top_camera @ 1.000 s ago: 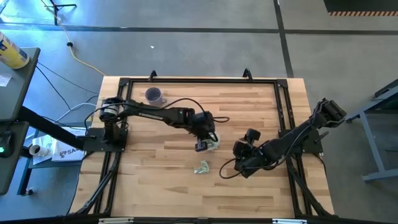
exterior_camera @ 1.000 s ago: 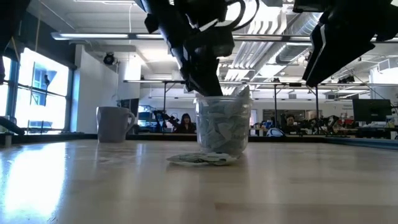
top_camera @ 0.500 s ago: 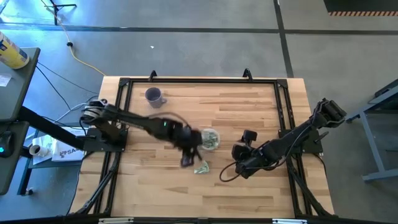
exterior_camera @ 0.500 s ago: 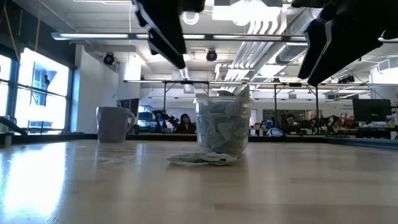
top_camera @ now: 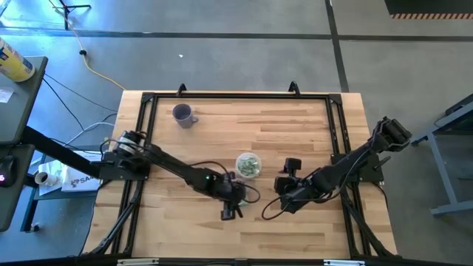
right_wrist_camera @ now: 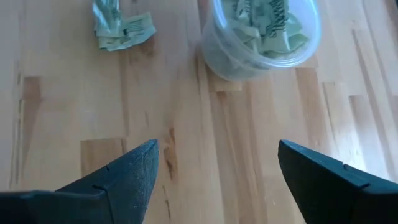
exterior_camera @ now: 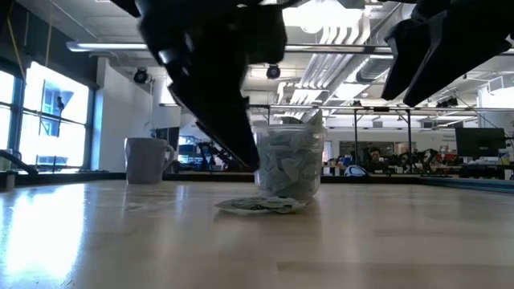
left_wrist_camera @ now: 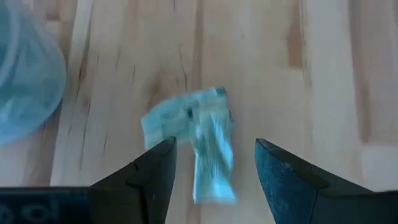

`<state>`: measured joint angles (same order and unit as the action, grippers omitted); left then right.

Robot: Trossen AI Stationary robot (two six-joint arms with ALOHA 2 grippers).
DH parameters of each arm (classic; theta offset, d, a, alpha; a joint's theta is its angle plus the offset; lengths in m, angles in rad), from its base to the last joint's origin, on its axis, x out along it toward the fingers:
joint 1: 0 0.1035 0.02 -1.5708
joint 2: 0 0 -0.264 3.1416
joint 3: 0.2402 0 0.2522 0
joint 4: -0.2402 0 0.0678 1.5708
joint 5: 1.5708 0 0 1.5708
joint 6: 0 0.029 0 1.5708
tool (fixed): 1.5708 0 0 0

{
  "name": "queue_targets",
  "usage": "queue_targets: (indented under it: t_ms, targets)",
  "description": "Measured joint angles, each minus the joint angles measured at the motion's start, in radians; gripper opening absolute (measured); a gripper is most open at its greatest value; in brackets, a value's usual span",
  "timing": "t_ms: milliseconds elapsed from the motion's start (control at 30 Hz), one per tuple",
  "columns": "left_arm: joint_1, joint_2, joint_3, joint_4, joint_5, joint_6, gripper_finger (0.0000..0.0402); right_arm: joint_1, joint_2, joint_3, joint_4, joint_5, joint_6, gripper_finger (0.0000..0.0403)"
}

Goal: Pick and place Stevia / Truvia into bins
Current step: Put the bottom stevia packet into the transparent container

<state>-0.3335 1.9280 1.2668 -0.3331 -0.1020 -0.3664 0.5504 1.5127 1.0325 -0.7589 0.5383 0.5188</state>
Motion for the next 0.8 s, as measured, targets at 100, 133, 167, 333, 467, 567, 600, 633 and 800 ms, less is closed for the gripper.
queue_targets:
  t_ms: [100, 133, 167, 333, 467, 567, 600, 633, 800]
  targets:
    - [0.003, 0.029, 0.002, -0.022, 0.008, -0.034, 0.025, 0.012, 0.0, 0.0, 0.0, -0.005, 0.004, 0.0319]
    - [0.003, 0.039, 0.001, -0.014, 0.019, -0.035, 0.025, 0.018, 0.0, 0.0, 0.001, -0.002, 0.008, 0.0319]
    - [0.002, 0.048, 0.002, -0.006, 0.024, -0.035, 0.025, 0.023, 0.0, 0.0, 0.0, 0.001, 0.016, 0.0319]
    - [0.001, 0.069, 0.005, -0.021, 0.075, -0.035, 0.0239, 0.028, 0.0, 0.0, -0.007, 0.011, 0.049, 0.0319]
    - [0.002, 0.077, 0.006, -0.038, 0.056, -0.03, 0.0194, 0.027, 0.0, 0.0, -0.015, 0.031, 0.049, 0.0319]
    - [0.009, 0.078, 0.006, -0.047, 0.035, -0.003, 0.0138, 0.022, 0.0, 0.0, -0.022, 0.046, 0.049, 0.0319]
    - [0.015, 0.078, 0.006, -0.049, 0.032, 0.003, 0.0117, 0.019, 0.0, 0.0, -0.026, 0.053, 0.049, 0.0319]
    - [0.02, 0.078, 0.006, -0.052, 0.032, 0.01, 0.0095, 0.019, 0.0, 0.0, -0.028, 0.059, 0.049, 0.0319]
    - [0.021, 0.034, 0.035, -0.229, -0.011, 0.028, 0.0022, 0.01, 0.0, 0.0, -0.052, 0.12, 0.049, 0.0319]
